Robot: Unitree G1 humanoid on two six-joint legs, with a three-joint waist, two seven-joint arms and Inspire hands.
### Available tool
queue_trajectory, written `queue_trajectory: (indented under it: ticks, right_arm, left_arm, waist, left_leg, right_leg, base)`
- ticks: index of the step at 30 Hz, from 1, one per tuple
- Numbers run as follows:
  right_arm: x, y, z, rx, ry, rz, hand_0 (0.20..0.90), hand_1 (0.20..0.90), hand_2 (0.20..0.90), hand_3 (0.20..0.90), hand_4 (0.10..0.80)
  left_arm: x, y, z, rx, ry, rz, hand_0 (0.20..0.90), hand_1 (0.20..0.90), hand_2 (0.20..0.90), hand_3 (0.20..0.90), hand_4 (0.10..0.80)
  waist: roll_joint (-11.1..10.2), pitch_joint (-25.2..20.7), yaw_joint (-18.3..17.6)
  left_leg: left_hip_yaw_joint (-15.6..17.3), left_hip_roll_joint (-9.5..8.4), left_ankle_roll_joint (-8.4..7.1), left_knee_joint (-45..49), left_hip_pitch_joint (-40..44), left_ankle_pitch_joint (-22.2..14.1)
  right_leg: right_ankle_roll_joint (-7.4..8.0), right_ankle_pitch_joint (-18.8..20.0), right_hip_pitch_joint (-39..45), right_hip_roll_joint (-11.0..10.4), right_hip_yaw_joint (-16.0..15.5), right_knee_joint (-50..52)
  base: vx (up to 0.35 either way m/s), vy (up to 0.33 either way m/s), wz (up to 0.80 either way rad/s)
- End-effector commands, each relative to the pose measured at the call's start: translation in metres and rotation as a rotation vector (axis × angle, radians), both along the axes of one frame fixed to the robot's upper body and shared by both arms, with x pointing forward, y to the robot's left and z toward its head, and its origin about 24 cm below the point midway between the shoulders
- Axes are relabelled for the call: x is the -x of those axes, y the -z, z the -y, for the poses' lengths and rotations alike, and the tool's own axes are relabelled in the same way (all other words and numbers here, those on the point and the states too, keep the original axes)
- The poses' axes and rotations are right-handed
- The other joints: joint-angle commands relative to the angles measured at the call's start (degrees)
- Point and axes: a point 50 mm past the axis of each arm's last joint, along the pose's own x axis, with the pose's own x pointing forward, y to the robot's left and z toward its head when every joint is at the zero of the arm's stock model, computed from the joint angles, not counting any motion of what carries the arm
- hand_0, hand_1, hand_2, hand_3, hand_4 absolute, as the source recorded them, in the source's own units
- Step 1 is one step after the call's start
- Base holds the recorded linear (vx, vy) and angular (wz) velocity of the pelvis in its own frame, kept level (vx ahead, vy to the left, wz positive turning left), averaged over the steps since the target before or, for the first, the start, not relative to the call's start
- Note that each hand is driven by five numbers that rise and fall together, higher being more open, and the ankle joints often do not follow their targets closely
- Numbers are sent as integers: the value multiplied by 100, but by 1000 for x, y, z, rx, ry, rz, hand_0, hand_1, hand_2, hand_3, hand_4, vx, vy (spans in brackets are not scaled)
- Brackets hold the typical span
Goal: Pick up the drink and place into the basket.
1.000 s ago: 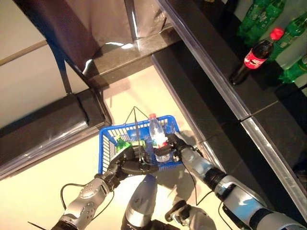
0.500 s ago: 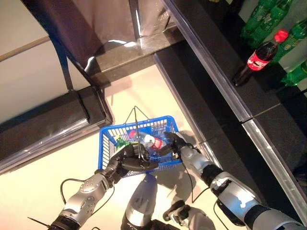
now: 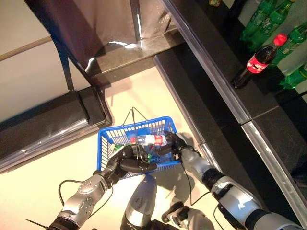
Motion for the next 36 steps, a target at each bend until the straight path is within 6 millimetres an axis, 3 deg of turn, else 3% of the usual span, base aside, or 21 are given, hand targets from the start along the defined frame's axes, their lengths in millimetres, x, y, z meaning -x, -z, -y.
queue_trajectory:
  ticks: [1,8,16,20,21,26,27,29,32,36]
  right_arm:
    - [25,22,10,-88,66,-57,900,900,900,900,800]
    - [32,-13,-4,-196,-38,121,900,900,900,900,800]
    - [44,-59,1,-389,-182,324,900,900,900,900,800]
    - [51,-83,1,-547,-237,401,900,900,900,900,800]
    - [54,-93,2,-652,-262,431,900,900,900,900,800]
    - [66,-112,4,-888,-306,506,900,900,900,900,800]
    - [66,-112,4,-888,-306,506,900,900,900,900,800]
    - [82,-109,12,-972,-302,545,900,900,900,900,800]
    - [84,-105,14,-967,-294,536,900,900,900,900,800]
    - [95,-69,32,-943,-204,396,900,900,900,900,800]
  left_arm:
    - [11,-131,50,425,320,714,300,300,300,200,100]
    - [13,-113,41,382,251,678,300,300,300,200,100]
    - [13,-79,25,313,108,571,300,300,300,200,100]
    - [15,-64,19,286,40,523,300,300,300,200,100]
    - [16,-56,16,277,12,498,300,300,300,200,100]
    - [22,-34,10,242,-65,425,300,300,300,200,100]
    - [22,-34,10,242,-65,425,300,300,300,200,100]
    - [33,-5,1,223,-205,293,300,300,300,200,100]
    - [35,2,-1,218,-242,259,300,300,300,200,100]
    - [55,36,-20,193,-478,102,300,300,300,200,100]
  waist:
    - [126,-296,1]
    - [40,-328,-165]
    - [-45,-485,-427]
    - [-57,-582,-522]
    - [-66,-645,-562]
    - [-77,-849,-697]
    - [-77,-849,-697]
    - [-77,-1213,-916]
    - [-82,-1297,-976]
    - [-149,-1619,-1295]
  left_leg:
    - [-35,0,32,786,192,-961]
    - [40,80,26,766,262,-953]
    - [194,189,67,773,289,-832]
    - [279,237,64,768,375,-853]
    - [324,256,69,756,423,-857]
    - [455,319,72,700,573,-863]
    - [455,319,72,700,573,-863]
    - [669,424,66,505,813,-843]
    - [715,454,62,445,858,-825]
    - [1034,598,30,94,1162,-771]
  right_leg:
    - [-185,1378,-201,61,2,-632]
    - [-189,1373,-190,84,55,-643]
    - [-214,1504,-178,114,89,-734]
    - [-183,1516,-126,113,145,-779]
    - [-165,1527,-92,116,177,-809]
    - [-99,1569,-25,120,284,-883]
    - [-99,1569,-25,120,284,-883]
    - [8,1638,59,145,472,-1093]
    - [28,1677,72,167,512,-1172]
    - [134,1835,176,203,795,-1583]
  base:
    - [0,0,0]
    - [0,0,0]
    - [-12,13,-3]
    - [27,8,-8]
    - [43,5,-23]
    - [43,9,-10]
    - [60,27,-25]
    - [70,40,-18]
    - [17,9,-28]
    - [-11,4,-32]
